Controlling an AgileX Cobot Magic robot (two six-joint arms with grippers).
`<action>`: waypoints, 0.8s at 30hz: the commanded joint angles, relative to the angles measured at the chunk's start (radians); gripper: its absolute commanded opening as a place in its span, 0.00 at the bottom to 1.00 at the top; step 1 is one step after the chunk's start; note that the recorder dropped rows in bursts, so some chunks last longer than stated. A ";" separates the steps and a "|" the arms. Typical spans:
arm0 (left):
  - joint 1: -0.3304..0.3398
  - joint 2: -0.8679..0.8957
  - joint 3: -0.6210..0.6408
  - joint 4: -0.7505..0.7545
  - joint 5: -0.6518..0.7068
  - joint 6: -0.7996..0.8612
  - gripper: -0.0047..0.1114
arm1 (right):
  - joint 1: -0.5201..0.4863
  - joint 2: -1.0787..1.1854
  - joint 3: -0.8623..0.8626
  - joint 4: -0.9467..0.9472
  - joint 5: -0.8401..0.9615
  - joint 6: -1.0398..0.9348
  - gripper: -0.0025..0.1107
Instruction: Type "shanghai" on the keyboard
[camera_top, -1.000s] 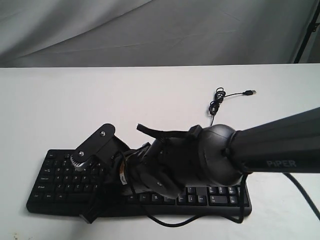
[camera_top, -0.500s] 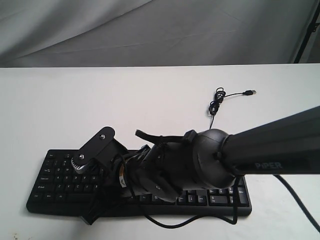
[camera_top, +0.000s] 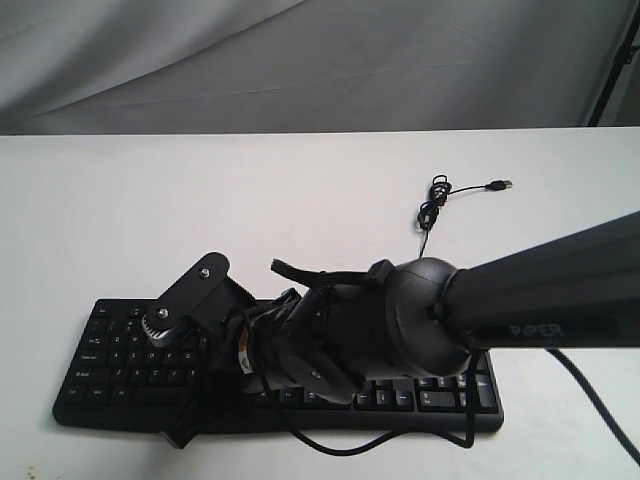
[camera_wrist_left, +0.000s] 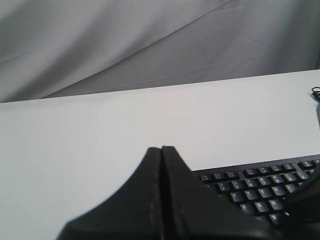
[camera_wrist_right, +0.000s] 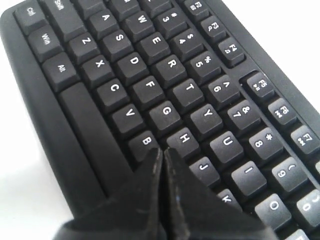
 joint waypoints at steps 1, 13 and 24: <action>-0.004 -0.003 0.004 0.001 -0.005 -0.003 0.04 | -0.008 0.008 0.003 0.008 -0.018 -0.009 0.02; -0.004 -0.003 0.004 0.001 -0.005 -0.003 0.04 | -0.008 0.019 0.003 0.008 -0.006 -0.009 0.02; -0.004 -0.003 0.004 0.001 -0.005 -0.003 0.04 | -0.008 0.029 0.003 0.008 0.004 -0.009 0.02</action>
